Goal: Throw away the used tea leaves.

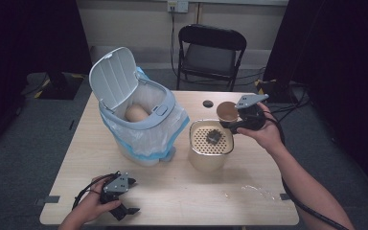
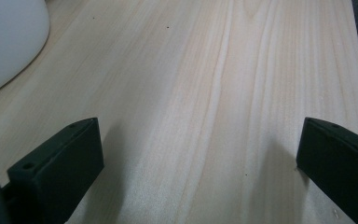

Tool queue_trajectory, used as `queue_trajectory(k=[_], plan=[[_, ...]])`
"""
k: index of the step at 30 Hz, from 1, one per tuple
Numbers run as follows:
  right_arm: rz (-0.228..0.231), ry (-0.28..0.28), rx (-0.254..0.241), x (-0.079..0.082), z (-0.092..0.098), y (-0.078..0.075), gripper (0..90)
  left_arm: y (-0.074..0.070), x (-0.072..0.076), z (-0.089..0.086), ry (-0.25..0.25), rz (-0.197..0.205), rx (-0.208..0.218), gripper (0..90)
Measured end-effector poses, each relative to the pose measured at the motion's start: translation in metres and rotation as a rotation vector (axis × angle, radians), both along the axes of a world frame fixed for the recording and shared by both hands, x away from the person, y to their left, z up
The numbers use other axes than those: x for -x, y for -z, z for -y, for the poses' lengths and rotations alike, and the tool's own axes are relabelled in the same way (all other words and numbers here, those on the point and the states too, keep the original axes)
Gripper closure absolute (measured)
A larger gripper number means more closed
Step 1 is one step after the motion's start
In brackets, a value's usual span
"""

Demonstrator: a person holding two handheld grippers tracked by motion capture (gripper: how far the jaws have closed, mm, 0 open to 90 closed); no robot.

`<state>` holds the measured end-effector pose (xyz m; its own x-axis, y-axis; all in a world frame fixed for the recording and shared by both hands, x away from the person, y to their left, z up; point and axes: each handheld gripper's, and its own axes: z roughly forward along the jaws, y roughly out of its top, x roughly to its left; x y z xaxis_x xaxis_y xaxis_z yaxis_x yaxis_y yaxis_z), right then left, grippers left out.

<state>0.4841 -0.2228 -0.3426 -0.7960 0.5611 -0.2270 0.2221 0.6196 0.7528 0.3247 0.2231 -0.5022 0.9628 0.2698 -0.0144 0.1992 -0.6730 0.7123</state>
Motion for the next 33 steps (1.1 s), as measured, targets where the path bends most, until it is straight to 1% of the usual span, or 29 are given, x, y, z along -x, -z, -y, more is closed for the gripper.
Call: queue_trajectory(k=[2,3,4,6,9,10,12,14,15,17,19,22,24,33], plan=[[-0.009,-0.002,-0.004,-0.001,0.0,0.0,28.7,0.0,0.0,0.0,0.0,0.0,0.002,0.0],[-0.021,0.001,-0.01,-0.001,0.0,-0.001,28.7,0.001,0.0,0.0,0.003,-0.003,0.011,0.0],[-0.036,0.001,-0.014,-0.002,-0.001,-0.002,28.6,0.0,0.0,0.0,-0.001,0.001,0.006,0.0],[-0.04,0.001,-0.014,-0.002,-0.001,-0.003,28.6,0.0,0.0,0.0,0.0,0.001,0.002,0.0],[-0.054,-0.004,-0.029,-0.003,-0.002,-0.006,28.6,0.0,0.0,0.0,0.0,0.001,0.002,0.0],[-0.071,-0.003,-0.033,-0.003,-0.003,-0.007,28.6,0.0,0.0,0.0,0.0,0.001,0.002,0.0],[-0.09,-0.012,-0.034,-0.004,-0.005,-0.01,28.6,0.0,0.0,0.0,0.0,0.001,0.001,0.0],[-0.089,-0.018,-0.03,-0.005,-0.005,-0.011,28.6,0.0,0.0,0.0,0.0,0.001,0.006,0.0],[-0.088,-0.021,-0.025,-0.005,-0.006,-0.012,28.6,0.0,0.0,0.0,0.001,0.001,0.001,0.0],[-0.102,-0.027,-0.038,-0.005,-0.008,-0.015,28.6,0.0,0.0,0.0,0.001,0.001,0.003,0.0],[-0.107,-0.032,-0.039,-0.005,-0.009,-0.017,28.5,0.0,0.0,0.0,0.0,0.001,0.003,0.0],[-0.131,-0.044,-0.045,-0.007,-0.012,-0.02,28.5,0.0,0.0,0.0,0.0,0.001,0.003,0.0],[-0.13,-0.045,-0.044,-0.006,-0.013,-0.021,28.5,0.0,0.0,0.0,0.0,0.001,0.003,0.0],[-0.164,-0.063,-0.056,-0.008,-0.019,-0.029,28.6,0.0,0.0,0.0,0.0,0.001,0.002,0.0]])
